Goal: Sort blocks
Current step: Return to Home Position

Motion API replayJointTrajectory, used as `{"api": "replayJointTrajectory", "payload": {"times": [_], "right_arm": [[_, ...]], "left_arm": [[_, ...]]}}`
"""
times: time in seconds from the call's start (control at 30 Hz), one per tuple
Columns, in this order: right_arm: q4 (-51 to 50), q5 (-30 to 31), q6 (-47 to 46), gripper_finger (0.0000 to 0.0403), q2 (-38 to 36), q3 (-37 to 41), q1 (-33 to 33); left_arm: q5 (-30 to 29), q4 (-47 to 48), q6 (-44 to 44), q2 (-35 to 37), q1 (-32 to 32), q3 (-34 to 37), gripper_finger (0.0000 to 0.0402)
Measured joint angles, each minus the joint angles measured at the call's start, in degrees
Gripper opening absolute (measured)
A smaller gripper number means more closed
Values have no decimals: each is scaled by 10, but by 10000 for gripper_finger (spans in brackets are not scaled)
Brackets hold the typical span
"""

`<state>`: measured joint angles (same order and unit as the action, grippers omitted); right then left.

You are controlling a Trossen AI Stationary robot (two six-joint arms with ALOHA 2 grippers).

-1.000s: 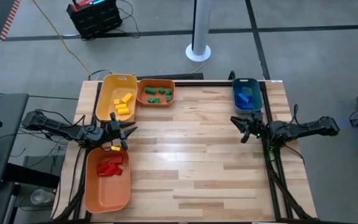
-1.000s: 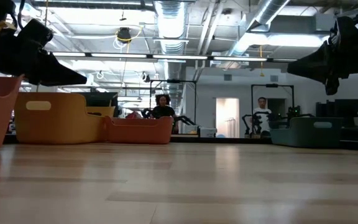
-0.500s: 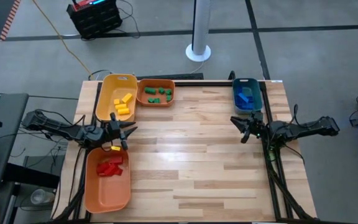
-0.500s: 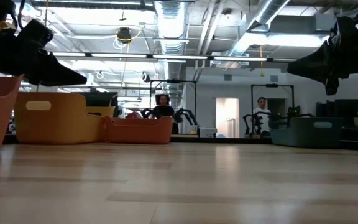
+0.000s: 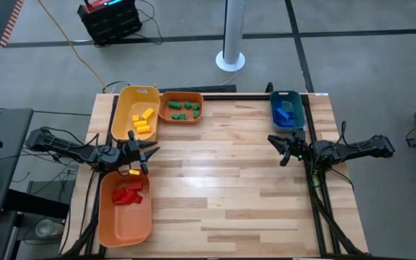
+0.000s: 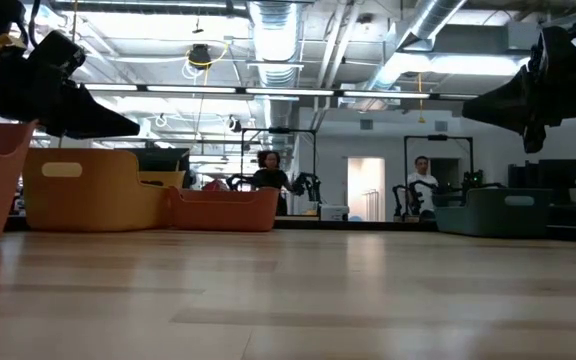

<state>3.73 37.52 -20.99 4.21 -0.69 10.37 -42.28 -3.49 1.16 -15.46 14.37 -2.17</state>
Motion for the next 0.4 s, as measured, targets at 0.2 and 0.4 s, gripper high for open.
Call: {"api": "replayJointTrajectory", "payload": {"times": [0.2, 0.4], "right_arm": [[0, 0, 0, 65, 0, 0, 0], [0, 0, 0, 65, 0, 0, 0]], "left_arm": [[0, 0, 12, 0, 0, 0, 100], [0, 0, -1, 0, 0, 0, 100]]}}
